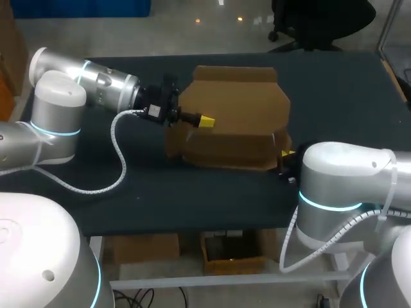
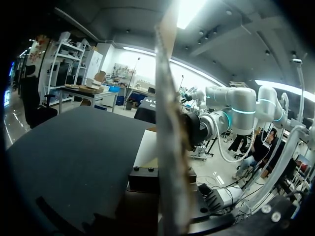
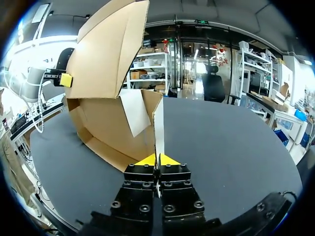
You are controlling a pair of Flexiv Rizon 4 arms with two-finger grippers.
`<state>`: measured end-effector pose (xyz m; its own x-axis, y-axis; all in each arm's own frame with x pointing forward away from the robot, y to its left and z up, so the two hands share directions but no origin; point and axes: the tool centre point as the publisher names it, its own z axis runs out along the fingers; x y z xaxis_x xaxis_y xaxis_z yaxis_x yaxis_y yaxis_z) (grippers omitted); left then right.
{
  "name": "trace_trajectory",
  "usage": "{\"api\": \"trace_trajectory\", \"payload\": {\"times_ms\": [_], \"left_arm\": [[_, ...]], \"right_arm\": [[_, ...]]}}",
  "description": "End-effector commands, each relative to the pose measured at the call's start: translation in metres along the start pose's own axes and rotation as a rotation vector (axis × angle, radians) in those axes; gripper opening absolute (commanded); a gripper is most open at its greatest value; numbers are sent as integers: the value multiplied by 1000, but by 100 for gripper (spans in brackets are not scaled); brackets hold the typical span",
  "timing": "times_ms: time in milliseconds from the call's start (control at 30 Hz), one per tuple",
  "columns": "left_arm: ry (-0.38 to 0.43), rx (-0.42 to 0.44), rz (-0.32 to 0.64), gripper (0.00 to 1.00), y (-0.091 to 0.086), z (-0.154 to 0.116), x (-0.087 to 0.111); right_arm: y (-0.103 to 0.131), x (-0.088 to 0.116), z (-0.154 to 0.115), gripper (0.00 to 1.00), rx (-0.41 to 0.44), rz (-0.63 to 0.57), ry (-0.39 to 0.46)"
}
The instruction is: Assemble the packaging by folding the flat box into shape, placing the metal phone stand inside, and closing the box properly
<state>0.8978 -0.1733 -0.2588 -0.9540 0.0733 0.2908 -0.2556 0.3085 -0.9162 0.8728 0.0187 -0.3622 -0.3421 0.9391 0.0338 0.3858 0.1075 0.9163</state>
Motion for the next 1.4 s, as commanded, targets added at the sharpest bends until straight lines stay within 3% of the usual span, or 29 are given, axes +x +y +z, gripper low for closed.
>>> {"api": "trace_trajectory", "payload": {"times_ms": [33,300,500,1000,1400], "left_arm": [[4,-2,0,0,3,5,-2],[4,-2,0,0,3,5,-2],[4,-2,0,0,3,5,-2],[4,-2,0,0,3,5,-2],[4,-2,0,0,3,5,-2]], "right_arm": [[-1,11,3,17,-2,0,-22],[-7,7,-4,59,20,3,-22],[-11,3,-11,97,32,1,-20],[-10,-29,-8,98,38,-20,168],[-3,-26,3,77,53,-94,278]]}}
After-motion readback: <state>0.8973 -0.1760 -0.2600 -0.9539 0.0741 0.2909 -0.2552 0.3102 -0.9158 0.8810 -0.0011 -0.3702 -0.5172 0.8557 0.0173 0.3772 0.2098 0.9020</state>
